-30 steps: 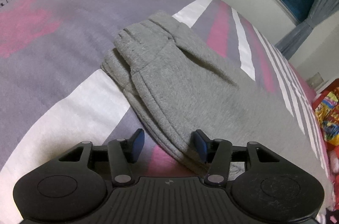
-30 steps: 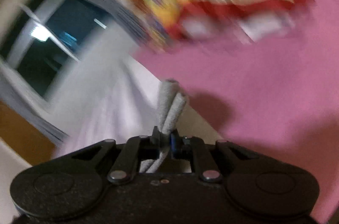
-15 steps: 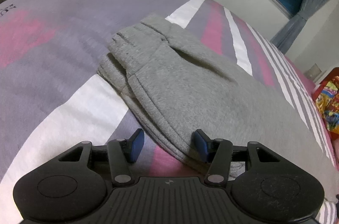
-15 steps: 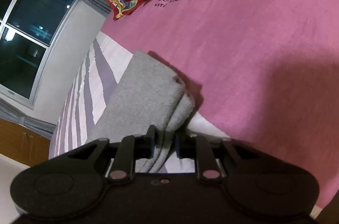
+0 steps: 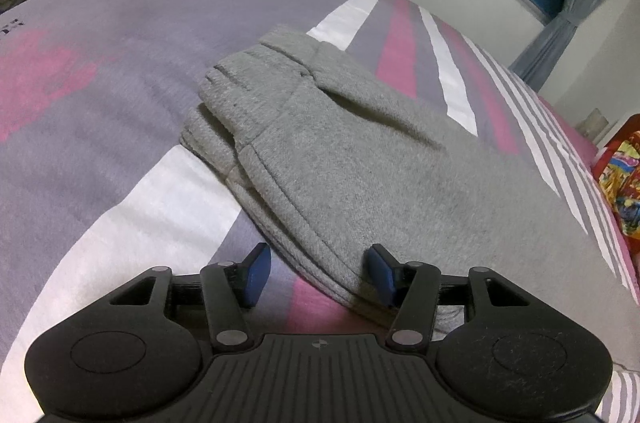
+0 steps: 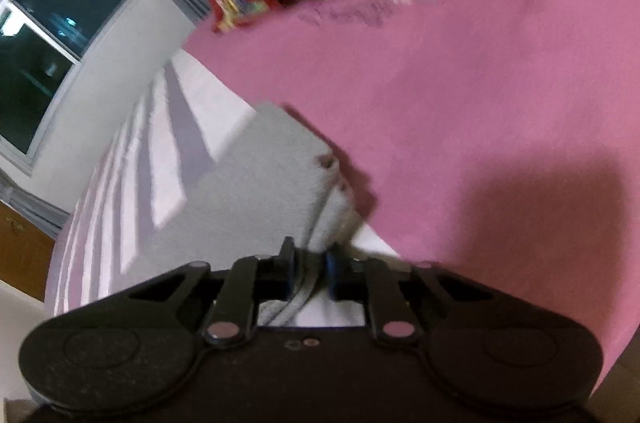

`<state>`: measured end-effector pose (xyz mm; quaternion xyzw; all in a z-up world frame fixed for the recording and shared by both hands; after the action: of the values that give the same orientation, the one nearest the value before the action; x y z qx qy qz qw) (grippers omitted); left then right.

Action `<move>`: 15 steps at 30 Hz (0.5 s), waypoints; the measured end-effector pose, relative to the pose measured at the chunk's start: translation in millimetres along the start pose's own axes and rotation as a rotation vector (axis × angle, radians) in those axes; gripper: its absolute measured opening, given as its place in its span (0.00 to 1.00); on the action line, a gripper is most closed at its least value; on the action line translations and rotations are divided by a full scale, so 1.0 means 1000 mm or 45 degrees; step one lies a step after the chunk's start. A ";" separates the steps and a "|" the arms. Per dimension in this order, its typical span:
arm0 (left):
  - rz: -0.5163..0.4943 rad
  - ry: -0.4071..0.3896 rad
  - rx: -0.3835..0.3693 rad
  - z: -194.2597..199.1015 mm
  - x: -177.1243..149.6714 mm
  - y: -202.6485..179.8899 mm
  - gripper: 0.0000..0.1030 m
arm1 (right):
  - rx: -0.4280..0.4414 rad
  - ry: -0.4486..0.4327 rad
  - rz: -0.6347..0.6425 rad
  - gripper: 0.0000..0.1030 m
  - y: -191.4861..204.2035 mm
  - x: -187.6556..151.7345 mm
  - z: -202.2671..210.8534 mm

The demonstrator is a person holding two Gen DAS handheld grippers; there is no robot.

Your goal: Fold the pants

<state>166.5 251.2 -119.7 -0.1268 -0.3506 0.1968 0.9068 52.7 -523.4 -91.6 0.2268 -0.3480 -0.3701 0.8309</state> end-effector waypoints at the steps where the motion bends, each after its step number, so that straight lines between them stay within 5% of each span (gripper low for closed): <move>1: -0.001 0.001 0.000 0.000 0.000 0.000 0.53 | 0.000 0.006 0.004 0.12 0.002 0.001 0.000; 6: -0.004 -0.011 0.007 0.003 0.001 -0.001 0.53 | 0.058 0.019 -0.020 0.25 0.001 0.001 0.004; 9: 0.060 -0.137 0.018 0.021 0.004 0.006 0.53 | 0.059 -0.008 -0.029 0.28 0.000 0.000 0.012; 12: 0.147 -0.292 -0.011 0.040 0.009 0.021 0.53 | 0.050 -0.046 0.030 0.43 0.005 -0.003 0.021; 15: 0.228 -0.275 -0.051 0.036 0.020 0.034 0.53 | 0.036 -0.074 0.080 0.52 0.011 -0.007 0.027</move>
<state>146.3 293.7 -95.0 -0.1537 -0.4375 0.2823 0.8398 34.2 -513.9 -70.1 0.2168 -0.3841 -0.3452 0.8284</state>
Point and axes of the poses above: each gripper's, at about its wrist camera, not at the fingertips, and z roughly against the way its jaws point, y to its left, x to its top, the point moved 1 cm from there along -z, roughly the way its jaws point, and after that the axes turned 2 degrees about y, right-handed, at the moved point
